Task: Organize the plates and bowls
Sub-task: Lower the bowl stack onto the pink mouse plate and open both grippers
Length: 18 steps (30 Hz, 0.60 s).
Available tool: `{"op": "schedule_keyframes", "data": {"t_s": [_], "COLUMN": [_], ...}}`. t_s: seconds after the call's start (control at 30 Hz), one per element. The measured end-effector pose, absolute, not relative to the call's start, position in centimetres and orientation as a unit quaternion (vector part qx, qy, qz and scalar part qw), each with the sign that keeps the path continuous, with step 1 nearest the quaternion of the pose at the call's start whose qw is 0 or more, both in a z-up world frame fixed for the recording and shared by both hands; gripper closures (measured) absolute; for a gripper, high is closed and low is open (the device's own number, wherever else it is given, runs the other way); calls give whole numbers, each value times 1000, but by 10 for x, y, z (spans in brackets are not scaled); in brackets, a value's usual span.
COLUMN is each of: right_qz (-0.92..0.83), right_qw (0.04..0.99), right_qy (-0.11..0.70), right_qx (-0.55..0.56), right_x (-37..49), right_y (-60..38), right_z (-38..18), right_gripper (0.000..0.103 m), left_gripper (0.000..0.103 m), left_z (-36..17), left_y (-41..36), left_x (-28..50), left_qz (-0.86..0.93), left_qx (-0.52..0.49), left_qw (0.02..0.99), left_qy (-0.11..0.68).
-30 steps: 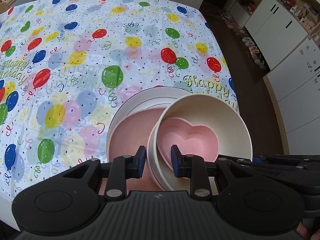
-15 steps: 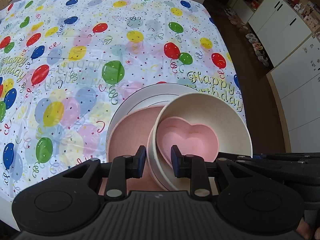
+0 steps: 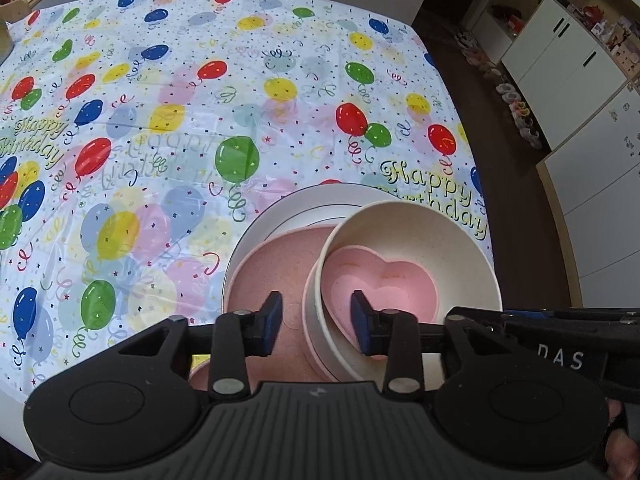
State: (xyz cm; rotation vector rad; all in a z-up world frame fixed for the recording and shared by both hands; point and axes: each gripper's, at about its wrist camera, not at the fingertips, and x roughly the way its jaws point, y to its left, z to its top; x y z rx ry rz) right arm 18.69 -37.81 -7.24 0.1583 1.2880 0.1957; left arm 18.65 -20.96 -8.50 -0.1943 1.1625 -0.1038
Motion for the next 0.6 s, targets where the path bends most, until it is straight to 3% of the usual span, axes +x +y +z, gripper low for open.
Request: {"op": "schedule_keyframes", "data": {"t_s": [0.07, 0.37, 0.6], "right_qz": [93, 109, 132], "right_qw": [795, 809, 837], "right_qy": [595, 573, 525], "right_qx": [74, 68, 76], "right_x": [186, 171, 149], "right_y": [-381, -386, -385], "right_z": [-69, -49, -28], "right_gripper": [80, 76, 66], "left_gripper": [53, 53, 52], "left_z": [-81, -56, -32], "left_y": [-209, -202, -194], "left_x": [182, 160, 139], "left_qz": [-48, -61, -82], "left_qx": [-90, -81, -65], "left_qw": [835, 855, 875], "left_qy": [540, 508, 473]}}
